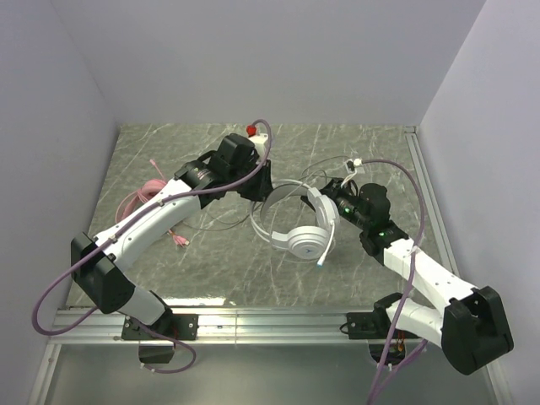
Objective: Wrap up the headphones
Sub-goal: Wrap the headphone cable with the right arm
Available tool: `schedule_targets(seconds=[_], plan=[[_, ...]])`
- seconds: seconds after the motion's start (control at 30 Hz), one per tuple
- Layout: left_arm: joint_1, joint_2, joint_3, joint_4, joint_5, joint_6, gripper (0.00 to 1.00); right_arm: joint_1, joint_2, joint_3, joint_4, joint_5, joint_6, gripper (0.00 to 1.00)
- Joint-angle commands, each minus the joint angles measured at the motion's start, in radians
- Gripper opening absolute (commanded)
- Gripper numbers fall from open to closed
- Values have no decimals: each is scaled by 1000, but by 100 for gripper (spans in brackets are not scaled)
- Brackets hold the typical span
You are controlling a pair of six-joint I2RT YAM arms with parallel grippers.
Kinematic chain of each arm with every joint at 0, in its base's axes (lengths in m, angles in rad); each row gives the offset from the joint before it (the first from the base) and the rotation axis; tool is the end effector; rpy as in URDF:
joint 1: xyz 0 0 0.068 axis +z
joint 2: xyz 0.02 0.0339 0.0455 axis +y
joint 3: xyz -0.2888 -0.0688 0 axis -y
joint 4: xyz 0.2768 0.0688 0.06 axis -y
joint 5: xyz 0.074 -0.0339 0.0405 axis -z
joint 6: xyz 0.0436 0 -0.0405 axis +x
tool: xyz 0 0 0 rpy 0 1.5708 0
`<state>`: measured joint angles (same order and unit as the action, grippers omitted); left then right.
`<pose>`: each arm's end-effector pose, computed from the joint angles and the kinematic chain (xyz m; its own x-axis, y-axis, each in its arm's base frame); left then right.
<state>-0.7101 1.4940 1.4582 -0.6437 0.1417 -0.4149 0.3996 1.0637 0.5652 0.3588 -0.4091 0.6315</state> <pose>0.2749 -0.2444 0.3779 -0.7298 0.1012 -0.6761 0.4748 0.7866 -0.3948 0.2369 0.1189 0.2704 -0.5285 0.3648 -0.7666 -0.5053 0.5905 0.6293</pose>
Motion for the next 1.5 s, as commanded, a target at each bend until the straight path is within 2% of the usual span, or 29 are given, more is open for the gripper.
schedule_targets(seconds=[0.0, 0.07, 0.27, 0.37, 0.53, 0.77, 1.0, 1.17, 1.27, 1.33, 1.47], plan=[[1, -5, 24, 30, 18, -28, 0, 15, 2, 58, 65, -10, -3, 2], [0, -3, 18, 42, 103, -44, 0, 15, 8, 55, 66, 9, -24, 2], [1, -34, 10, 72, 211, -76, 0, 15, 9, 44, 49, 137, -119, 6], [8, -58, -4, 104, 307, -96, 0, 12, 19, 51, 46, 162, -150, 8], [12, -75, -18, 139, 412, -140, 0, 13, 27, 32, 103, 155, -133, 18], [70, -130, -93, 308, 544, -255, 0, 13, 47, -31, 257, 101, -60, 19], [104, -163, -78, 335, 516, -309, 0, 15, 110, -65, 411, 4, -18, 17], [112, -158, -50, 349, 555, -357, 0, 25, 186, -83, 540, -56, 4, 23], [112, -153, -9, 314, 544, -361, 0, 35, 220, -85, 571, -57, -6, 17], [112, -152, 30, 290, 516, -352, 0, 44, 235, -85, 583, -59, -9, 9], [123, -144, 60, 289, 515, -367, 0, 71, 278, -97, 630, -65, 4, 8]])
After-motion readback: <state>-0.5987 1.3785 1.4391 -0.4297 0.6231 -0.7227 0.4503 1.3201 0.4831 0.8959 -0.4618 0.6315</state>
